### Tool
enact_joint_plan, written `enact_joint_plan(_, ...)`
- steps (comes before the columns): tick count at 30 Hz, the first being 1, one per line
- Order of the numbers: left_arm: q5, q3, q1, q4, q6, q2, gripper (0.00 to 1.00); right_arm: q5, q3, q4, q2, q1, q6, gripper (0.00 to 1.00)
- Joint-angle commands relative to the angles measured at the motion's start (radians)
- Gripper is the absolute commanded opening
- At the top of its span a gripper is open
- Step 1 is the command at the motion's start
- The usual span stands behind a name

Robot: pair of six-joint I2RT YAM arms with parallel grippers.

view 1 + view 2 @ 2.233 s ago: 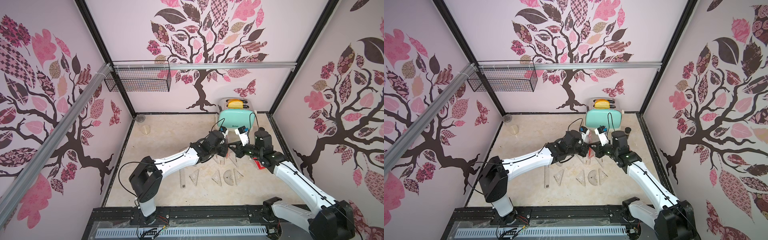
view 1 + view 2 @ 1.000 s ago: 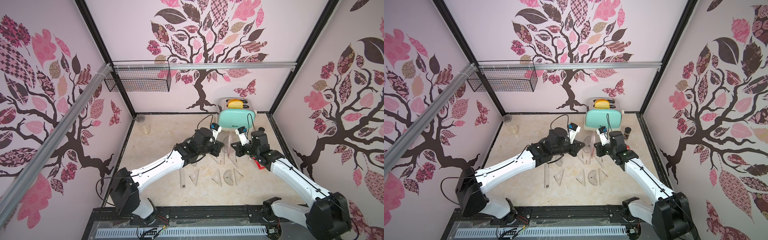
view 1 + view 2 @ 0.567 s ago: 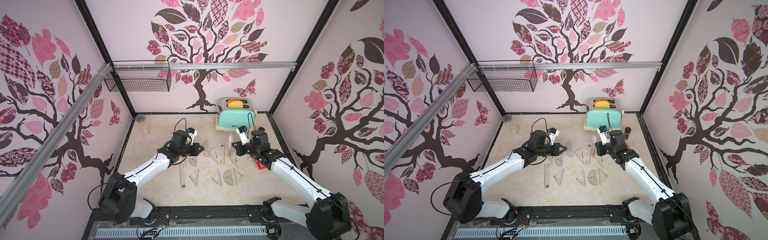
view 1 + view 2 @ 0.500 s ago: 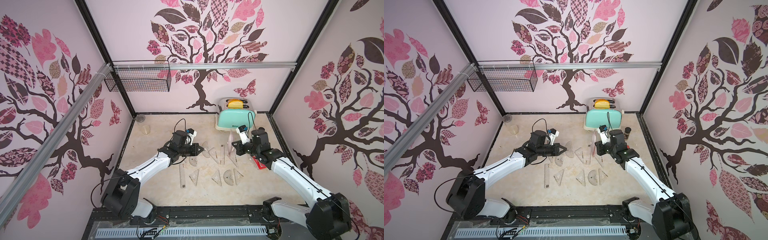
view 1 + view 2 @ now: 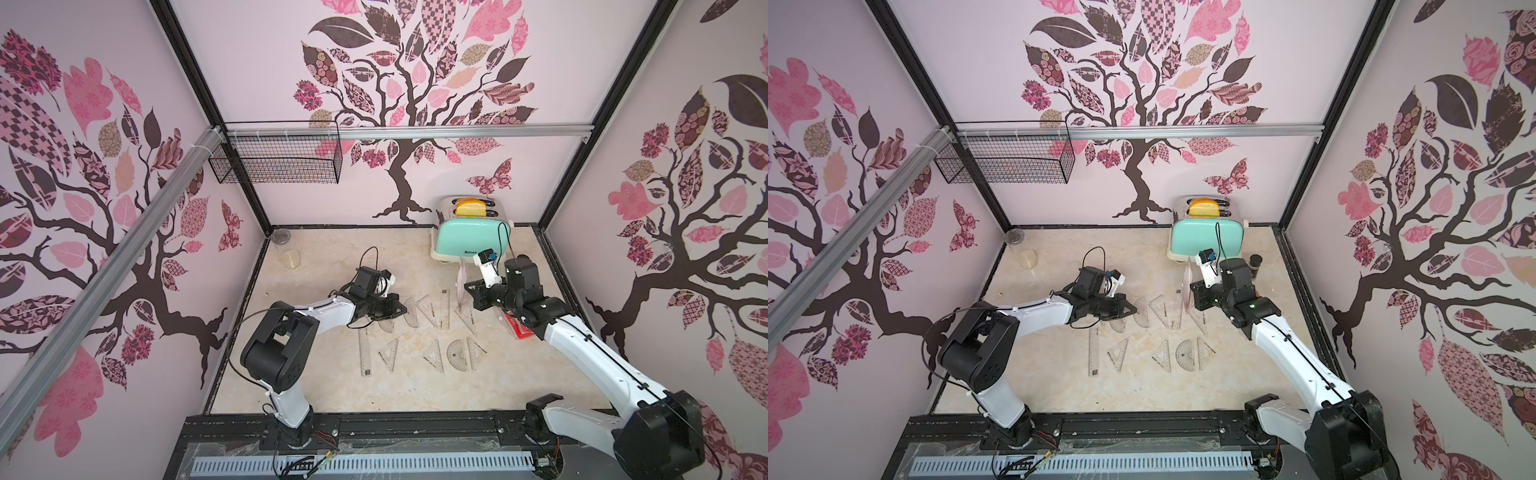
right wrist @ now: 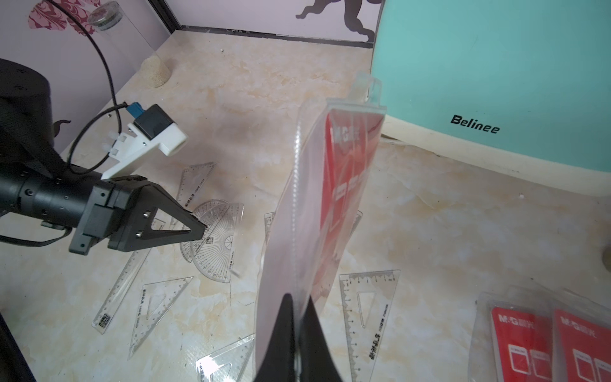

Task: Open the ruler set and take out the ruler
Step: Place the ruler at the center of the board.

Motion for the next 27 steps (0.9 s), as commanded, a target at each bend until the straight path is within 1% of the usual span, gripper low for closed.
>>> enact_joint_plan(1,0.026,0.040,0.004,0.009,0.016,0.035,0.00,0.006,0.031,-0.021,-0.014,0.005,-0.018,0.00)
enact_joint_plan(12,-0.004,0.038,0.010,-0.006,0.017,0.107,0.00,0.026,0.028,-0.033,-0.030,0.005,-0.024,0.00)
enact_joint_plan(14,-0.009,0.036,0.009,-0.011,0.019,0.110,0.02,0.029,0.023,-0.033,-0.032,0.005,-0.024,0.00)
enact_joint_plan(17,-0.012,0.036,0.012,-0.021,0.021,0.116,0.08,0.029,0.026,-0.034,-0.030,0.005,-0.025,0.00)
enact_joint_plan(21,-0.016,0.035,0.016,-0.030,0.027,0.124,0.13,0.031,0.022,-0.033,-0.030,0.005,-0.025,0.00)
enact_joint_plan(27,-0.018,0.034,0.020,-0.040,0.033,0.131,0.13,0.035,0.012,-0.026,-0.032,0.005,-0.025,0.00)
